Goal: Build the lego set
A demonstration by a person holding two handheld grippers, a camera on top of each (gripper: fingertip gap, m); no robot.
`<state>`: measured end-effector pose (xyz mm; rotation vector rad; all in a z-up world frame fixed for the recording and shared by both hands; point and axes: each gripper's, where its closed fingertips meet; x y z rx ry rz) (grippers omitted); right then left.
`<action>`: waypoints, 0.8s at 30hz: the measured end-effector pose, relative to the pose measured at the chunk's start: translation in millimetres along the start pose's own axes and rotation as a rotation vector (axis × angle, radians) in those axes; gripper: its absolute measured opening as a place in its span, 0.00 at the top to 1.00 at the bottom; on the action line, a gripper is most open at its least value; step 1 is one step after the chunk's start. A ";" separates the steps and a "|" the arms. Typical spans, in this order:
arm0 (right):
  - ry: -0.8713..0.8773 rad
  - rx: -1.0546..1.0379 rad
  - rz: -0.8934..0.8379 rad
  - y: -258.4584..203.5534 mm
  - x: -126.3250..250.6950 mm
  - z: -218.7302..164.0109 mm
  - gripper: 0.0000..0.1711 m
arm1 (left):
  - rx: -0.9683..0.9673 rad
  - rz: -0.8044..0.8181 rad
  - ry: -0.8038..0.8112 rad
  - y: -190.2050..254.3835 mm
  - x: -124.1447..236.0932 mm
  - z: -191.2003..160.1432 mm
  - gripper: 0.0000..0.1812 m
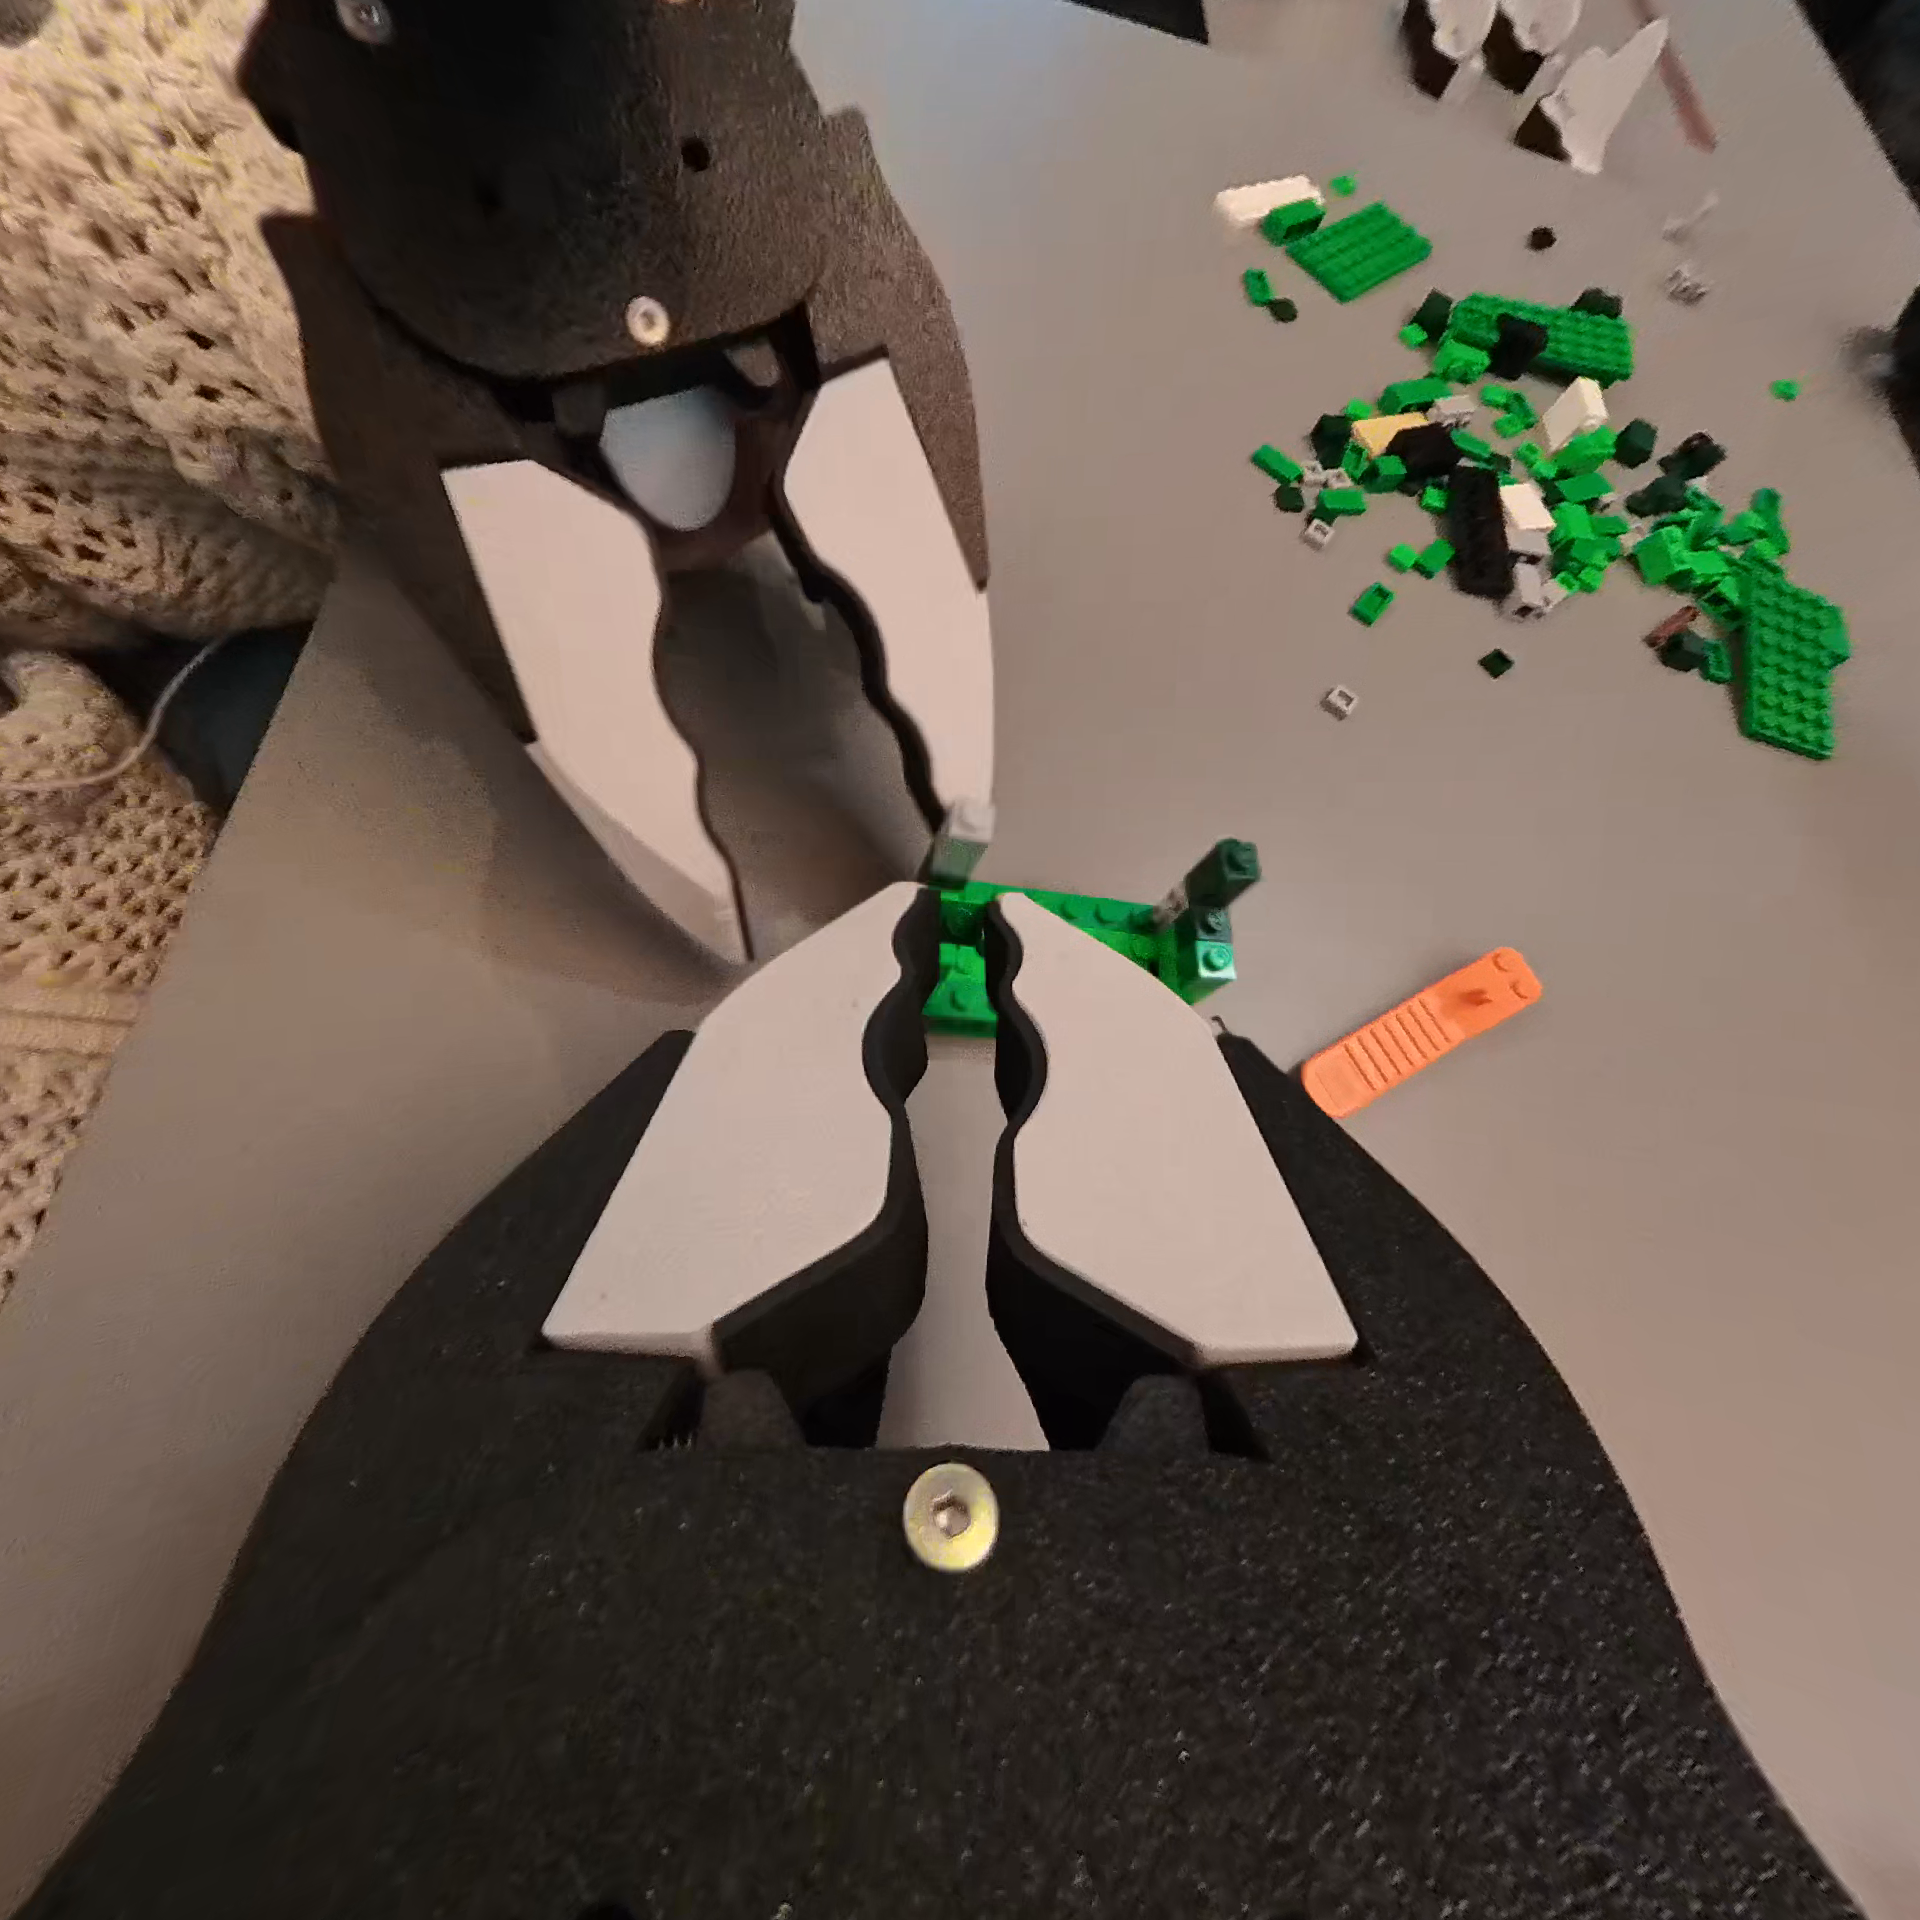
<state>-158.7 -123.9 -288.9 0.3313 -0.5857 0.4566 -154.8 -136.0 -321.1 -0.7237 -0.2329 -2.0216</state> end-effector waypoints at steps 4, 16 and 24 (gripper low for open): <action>-0.024 0.023 0.077 -3.8 12.5 -3.0 0.96 | -0.076 -0.024 -0.001 6.2 -5.3 3.3 0.80; -0.200 0.118 0.220 -11.1 -1.9 -14.4 0.96 | -0.304 -0.042 0.062 -8.0 -7.5 11.0 0.93; -0.225 0.131 0.239 -8.6 -3.6 -13.8 0.96 | -0.287 -0.063 0.076 -7.1 -7.3 10.7 0.94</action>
Point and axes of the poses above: each gripper's, where its closed fingertips meet, x back along the fingers, z out of its top, y = z × x across the jaws, and after that the axes turned 2 degrees about z, right-handed
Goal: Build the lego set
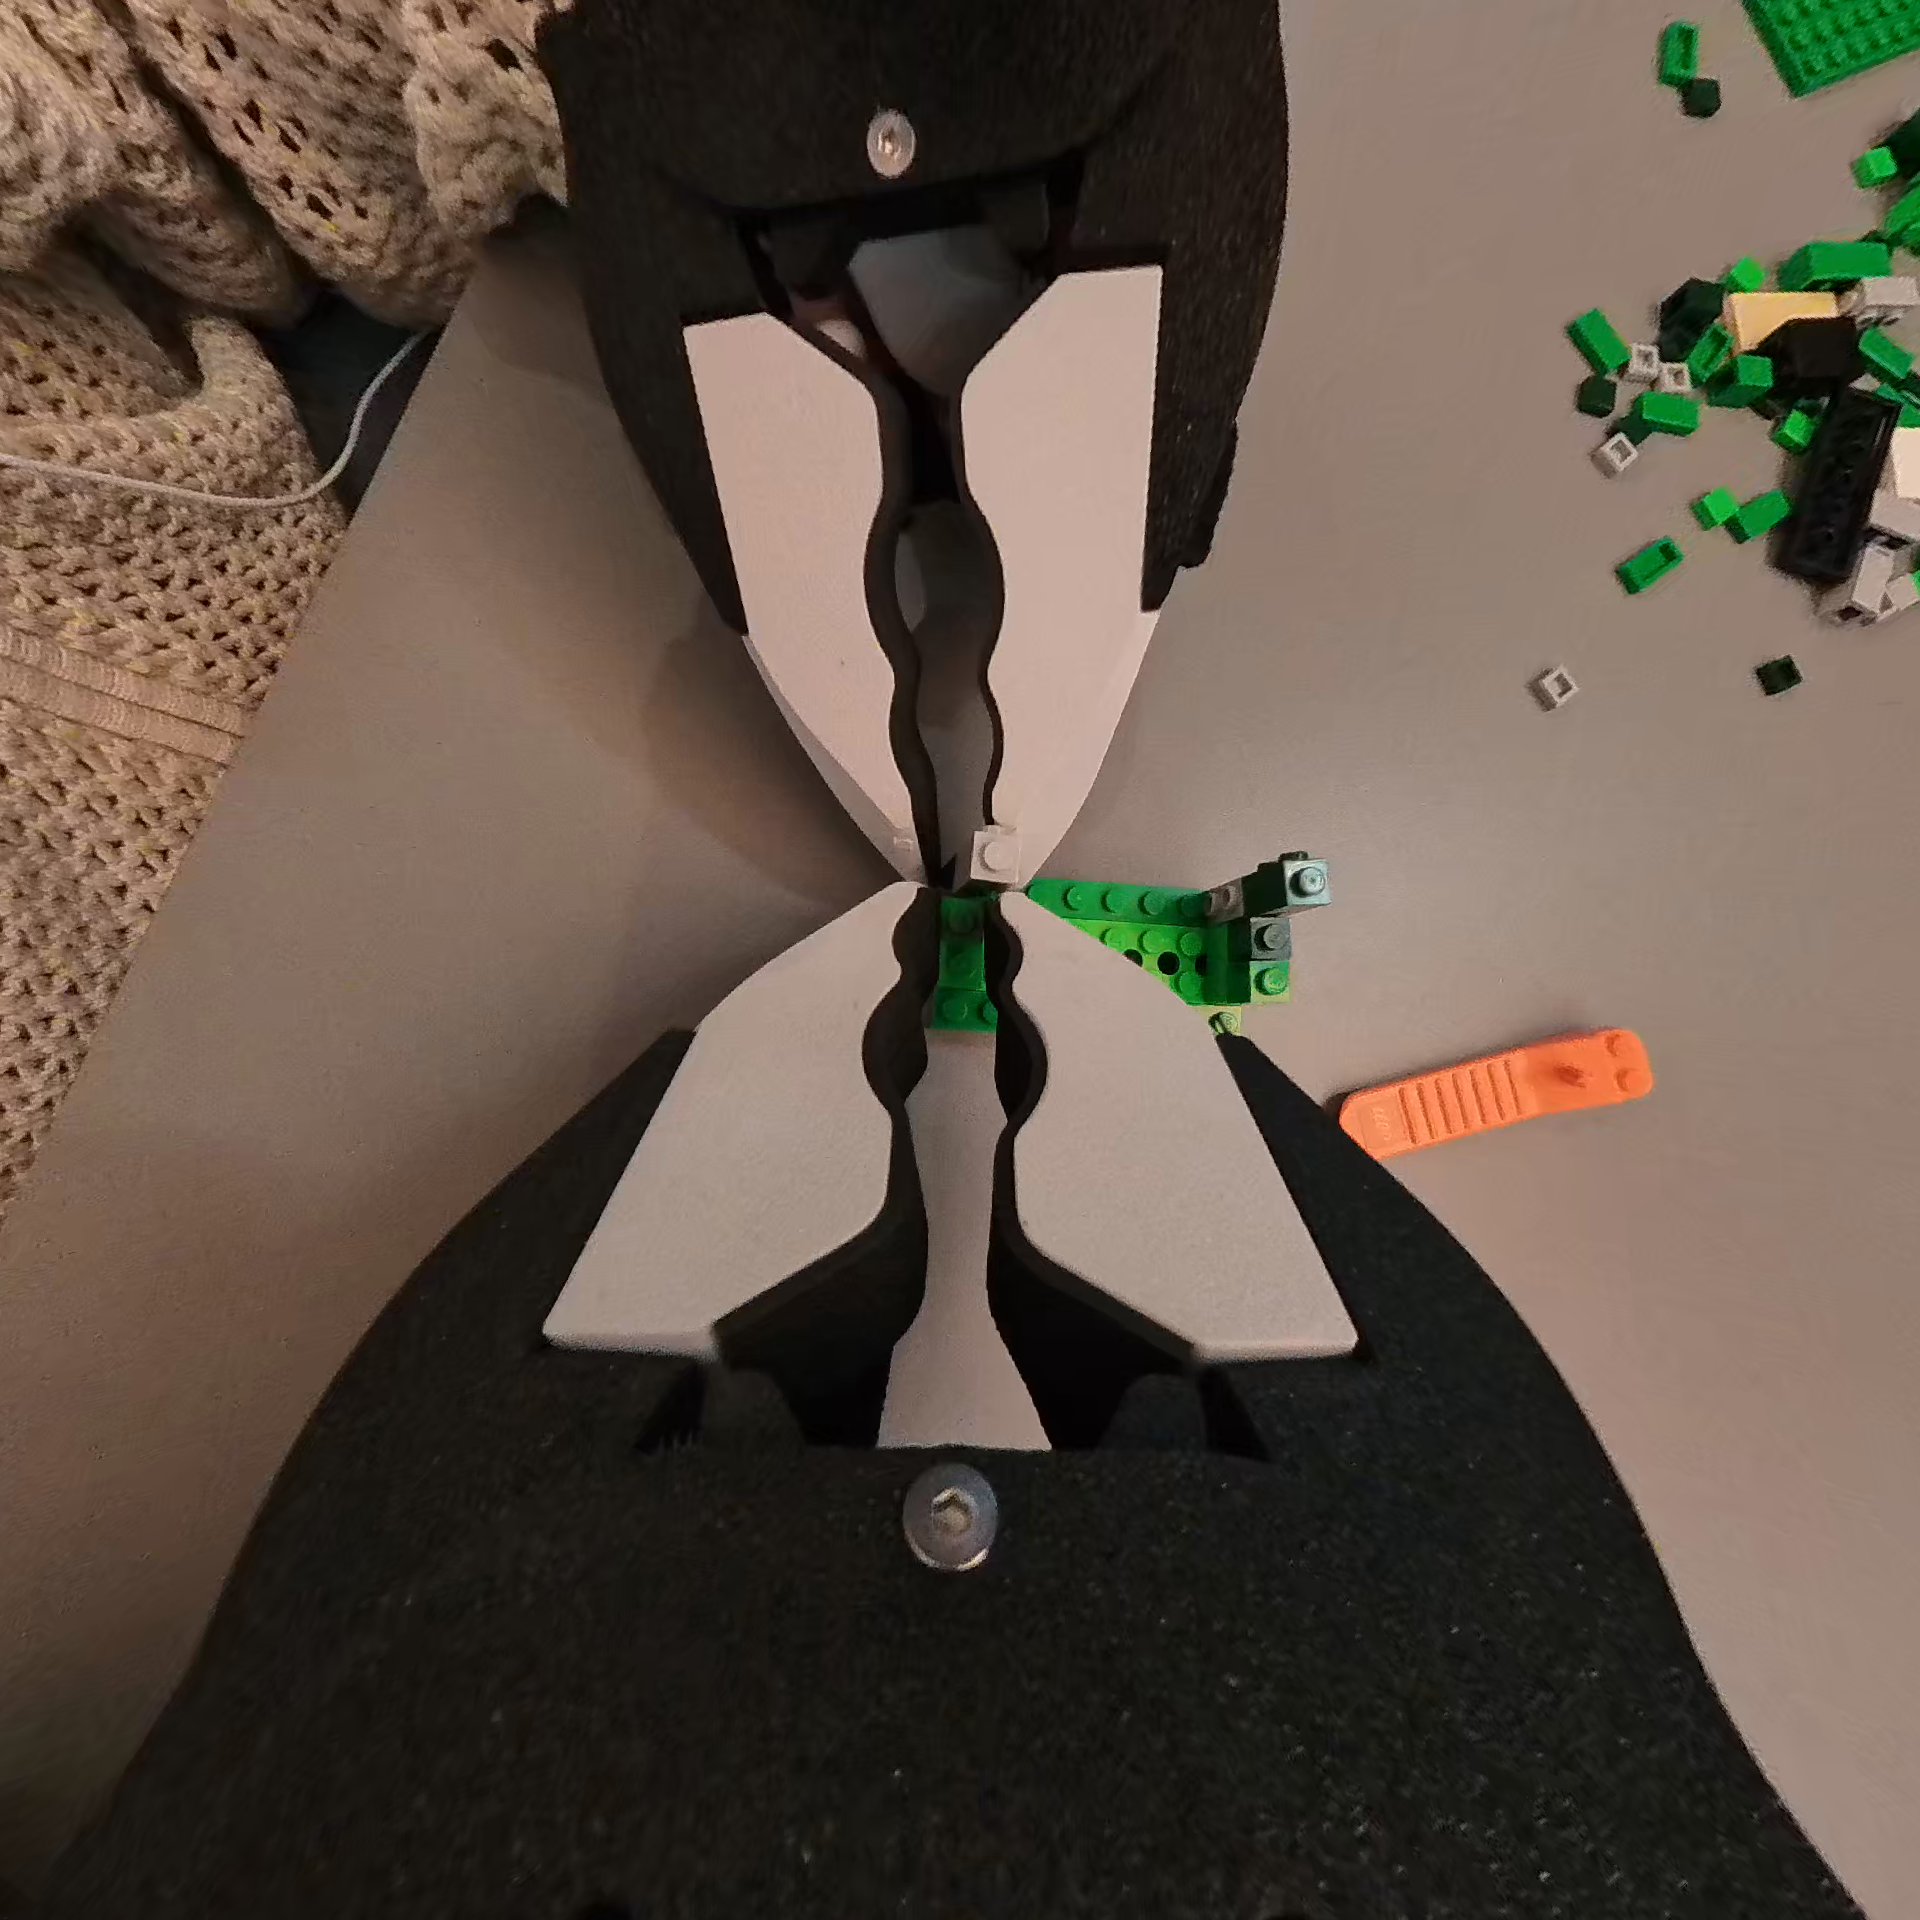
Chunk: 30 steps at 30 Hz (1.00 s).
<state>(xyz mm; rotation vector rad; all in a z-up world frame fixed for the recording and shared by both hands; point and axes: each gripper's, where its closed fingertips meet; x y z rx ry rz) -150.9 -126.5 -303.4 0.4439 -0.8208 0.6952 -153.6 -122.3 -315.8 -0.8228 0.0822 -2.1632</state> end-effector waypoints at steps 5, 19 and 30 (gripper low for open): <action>-0.021 -0.012 0.014 0.9 -0.2 -1.0 0.96 | -0.003 0.003 0.000 0.0 -0.9 0.5 0.94; 0.030 -0.039 0.002 0.3 4.2 -0.4 0.88 | 0.013 0.015 0.002 -1.2 -2.3 0.8 0.94; 0.074 -0.069 -0.066 1.1 15.2 -24.9 0.84 | 0.044 0.076 0.014 -5.2 8.6 -2.5 0.93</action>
Point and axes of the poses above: each gripper's, where its closed fingertips meet, x back along the fingers, z out of its top, y = z × x across the jaws, and after that the axes turned 2 degrees about z, right-handed
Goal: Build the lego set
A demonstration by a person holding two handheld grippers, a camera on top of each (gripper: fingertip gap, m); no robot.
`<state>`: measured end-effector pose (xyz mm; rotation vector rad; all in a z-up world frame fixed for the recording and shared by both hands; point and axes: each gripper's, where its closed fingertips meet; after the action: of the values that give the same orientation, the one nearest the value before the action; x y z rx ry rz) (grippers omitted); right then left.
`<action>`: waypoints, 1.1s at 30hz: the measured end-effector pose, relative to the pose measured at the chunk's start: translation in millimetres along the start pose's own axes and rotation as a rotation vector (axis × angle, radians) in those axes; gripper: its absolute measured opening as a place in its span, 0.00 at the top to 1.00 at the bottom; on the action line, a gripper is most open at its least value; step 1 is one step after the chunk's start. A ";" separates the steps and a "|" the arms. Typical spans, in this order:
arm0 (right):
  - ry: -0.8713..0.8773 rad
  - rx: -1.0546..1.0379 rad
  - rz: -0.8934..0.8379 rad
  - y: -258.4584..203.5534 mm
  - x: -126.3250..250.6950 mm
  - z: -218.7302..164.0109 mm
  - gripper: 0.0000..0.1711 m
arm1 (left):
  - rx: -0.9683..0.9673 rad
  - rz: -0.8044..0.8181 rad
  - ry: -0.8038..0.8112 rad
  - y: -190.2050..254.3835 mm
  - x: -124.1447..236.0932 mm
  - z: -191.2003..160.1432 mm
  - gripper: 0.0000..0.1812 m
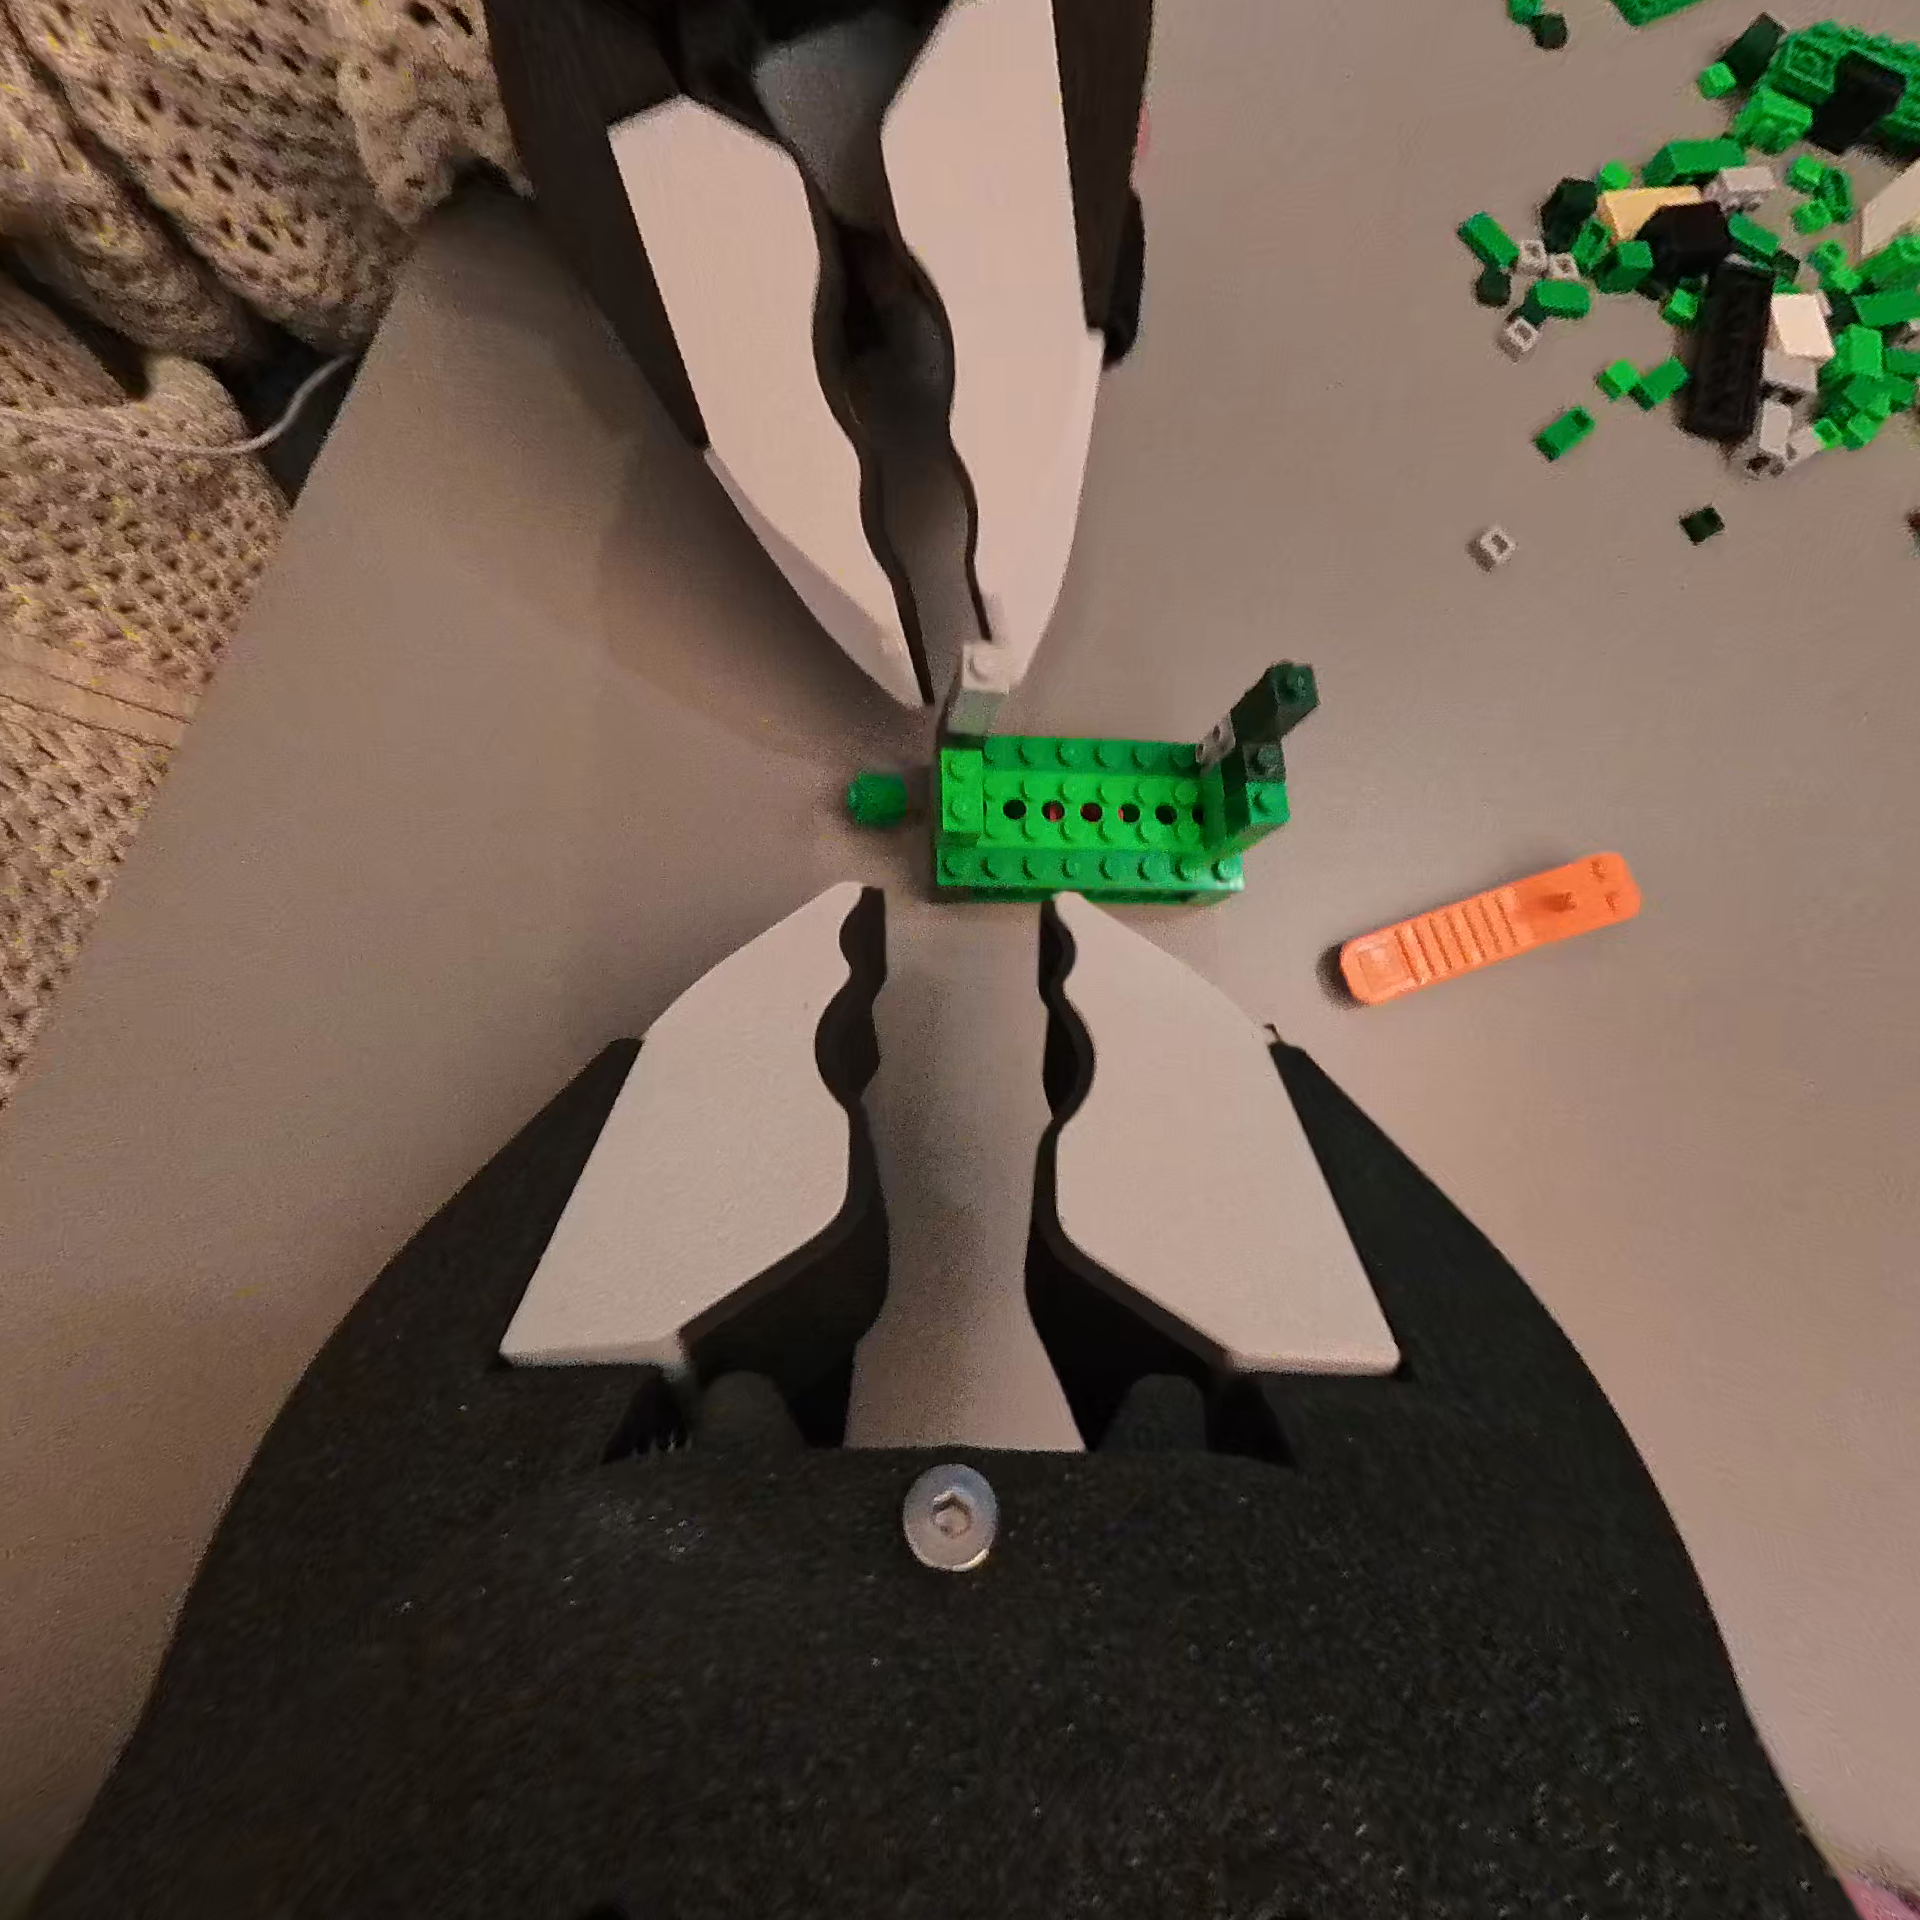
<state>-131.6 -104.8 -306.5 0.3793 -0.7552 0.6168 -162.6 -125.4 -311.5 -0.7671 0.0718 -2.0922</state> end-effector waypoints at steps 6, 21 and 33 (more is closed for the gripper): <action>0.070 -0.048 0.006 -1.1 -5.0 -13.4 0.81 | 0.038 0.037 0.036 -3.0 10.0 1.7 0.94; 0.164 -0.038 -0.050 -2.5 -12.4 -4.9 0.84 | 0.129 -0.063 -0.080 26.2 18.9 -12.0 0.87; 0.252 -0.040 0.099 -36.6 -11.8 15.8 0.91 | 0.027 -0.167 -0.193 33.3 2.6 -13.3 0.92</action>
<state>-123.0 -145.4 -308.2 0.2229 -0.5467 0.7264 -146.8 -150.7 -331.7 -0.9834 -0.1300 -2.1593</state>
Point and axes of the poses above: each gripper's, where its closed fingertips meet, x back along the fingers, z out of its top, y = z × x across the jaws, and after that the axes turned 2 degrees about z, right-handed
